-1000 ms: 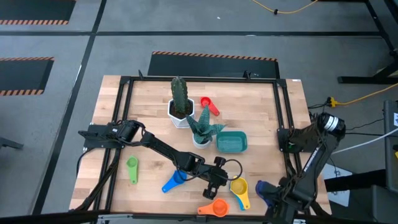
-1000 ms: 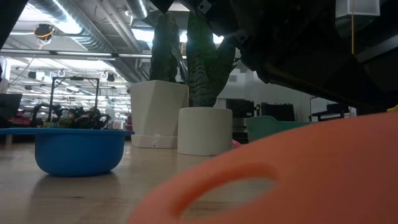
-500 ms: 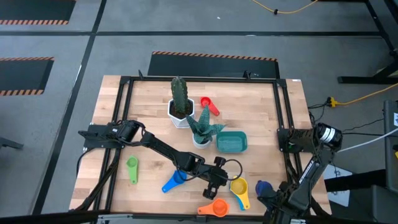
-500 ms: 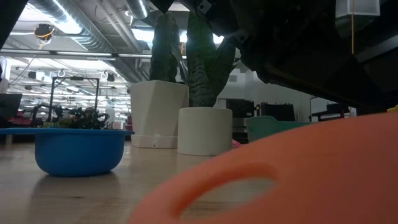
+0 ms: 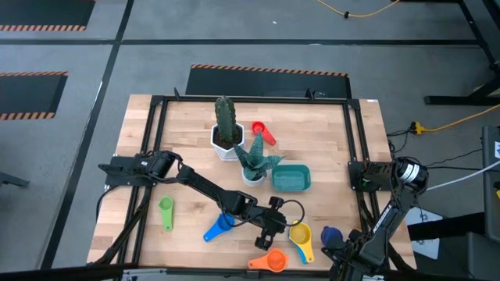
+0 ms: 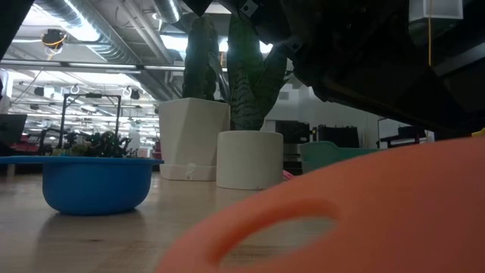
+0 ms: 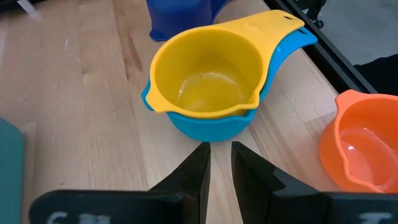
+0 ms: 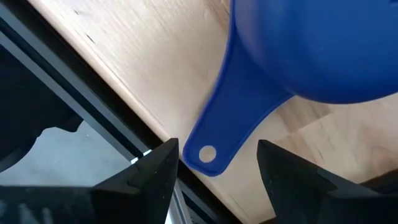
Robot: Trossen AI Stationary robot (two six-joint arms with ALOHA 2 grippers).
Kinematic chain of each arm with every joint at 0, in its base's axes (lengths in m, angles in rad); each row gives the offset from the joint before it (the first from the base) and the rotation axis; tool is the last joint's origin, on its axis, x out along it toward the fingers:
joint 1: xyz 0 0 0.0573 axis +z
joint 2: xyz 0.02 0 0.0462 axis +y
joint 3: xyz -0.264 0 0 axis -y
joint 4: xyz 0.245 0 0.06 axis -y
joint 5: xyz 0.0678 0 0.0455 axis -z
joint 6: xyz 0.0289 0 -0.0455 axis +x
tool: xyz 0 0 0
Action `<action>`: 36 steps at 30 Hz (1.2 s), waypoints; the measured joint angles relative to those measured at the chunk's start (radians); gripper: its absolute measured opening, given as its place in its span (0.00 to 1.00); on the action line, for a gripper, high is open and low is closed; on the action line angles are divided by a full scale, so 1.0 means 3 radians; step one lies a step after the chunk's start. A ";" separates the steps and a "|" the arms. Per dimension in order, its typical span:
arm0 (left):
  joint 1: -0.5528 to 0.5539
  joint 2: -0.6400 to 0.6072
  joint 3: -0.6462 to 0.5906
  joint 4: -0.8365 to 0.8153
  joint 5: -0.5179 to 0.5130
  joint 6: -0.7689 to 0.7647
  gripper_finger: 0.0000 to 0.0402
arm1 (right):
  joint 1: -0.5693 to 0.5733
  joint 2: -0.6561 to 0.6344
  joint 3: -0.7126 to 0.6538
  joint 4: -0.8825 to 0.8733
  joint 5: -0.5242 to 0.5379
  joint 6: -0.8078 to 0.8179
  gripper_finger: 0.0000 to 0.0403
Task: Nest measuring cups in basket
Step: Stack the dark blue measuring cup on top of the yellow measuring cup
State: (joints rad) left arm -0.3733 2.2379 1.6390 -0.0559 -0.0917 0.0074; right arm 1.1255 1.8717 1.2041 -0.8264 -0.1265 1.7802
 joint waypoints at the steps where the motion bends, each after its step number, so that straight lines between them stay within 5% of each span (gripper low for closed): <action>1: 0.0000 0.0000 0.0000 0.0001 0.0000 0.0000 0.14 | 0.0000 0.0000 0.0000 0.0002 0.0000 0.0000 0.55; 36: 0.0000 0.0000 0.0000 0.0001 0.0000 0.0000 0.14 | 0.0000 0.0010 0.0000 0.0024 0.0006 -0.0007 0.55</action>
State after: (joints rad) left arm -0.3733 2.2379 1.6390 -0.0555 -0.0917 0.0074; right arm 1.1255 1.8746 1.2041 -0.8192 -0.1246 1.7781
